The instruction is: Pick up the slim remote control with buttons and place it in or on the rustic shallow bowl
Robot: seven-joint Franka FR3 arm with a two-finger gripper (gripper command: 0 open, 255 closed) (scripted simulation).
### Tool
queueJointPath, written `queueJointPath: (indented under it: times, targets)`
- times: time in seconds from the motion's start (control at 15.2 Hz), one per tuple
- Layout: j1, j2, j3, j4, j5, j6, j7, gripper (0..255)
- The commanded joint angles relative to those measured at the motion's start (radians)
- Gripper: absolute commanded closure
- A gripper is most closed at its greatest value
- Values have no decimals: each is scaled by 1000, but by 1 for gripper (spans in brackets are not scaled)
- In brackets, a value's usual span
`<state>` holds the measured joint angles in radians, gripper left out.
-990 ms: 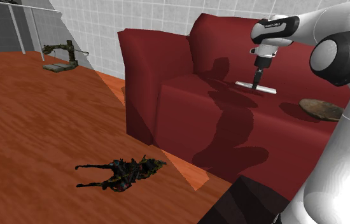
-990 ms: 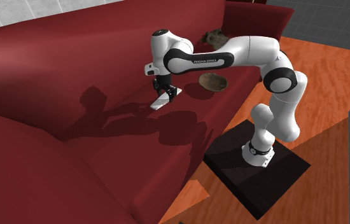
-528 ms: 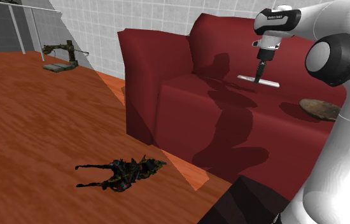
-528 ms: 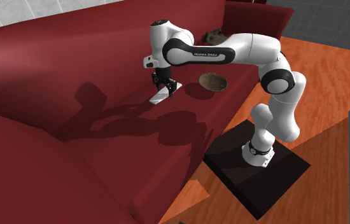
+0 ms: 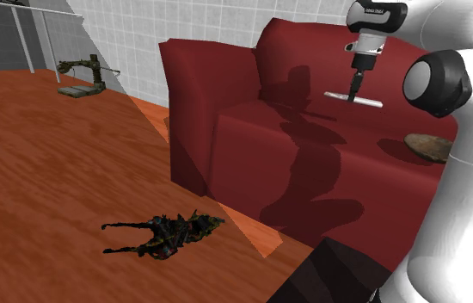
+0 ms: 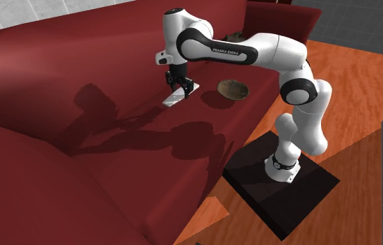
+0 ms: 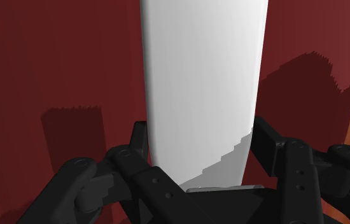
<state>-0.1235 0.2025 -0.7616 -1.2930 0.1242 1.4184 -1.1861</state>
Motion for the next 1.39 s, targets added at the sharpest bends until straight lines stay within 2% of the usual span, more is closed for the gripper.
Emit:
queueJointPath:
  times: [0.0, 0.2, 0.4, 0.66, 0.92, 1.32]
  targets:
    - [-13, 19, -2, 52, 14, -37, -6, 255]
    - [-36, 49, -4, 125, 36, -87, -16, 255]
    - [27, -105, -13, -42, -72, -37, -2, 255]
    - [59, -297, 5, -211, -205, -7, 29, 255]
    - [43, -465, 41, -339, -313, -9, 49, 255]
    - [-23, -675, 90, -478, -431, -45, 42, 255]
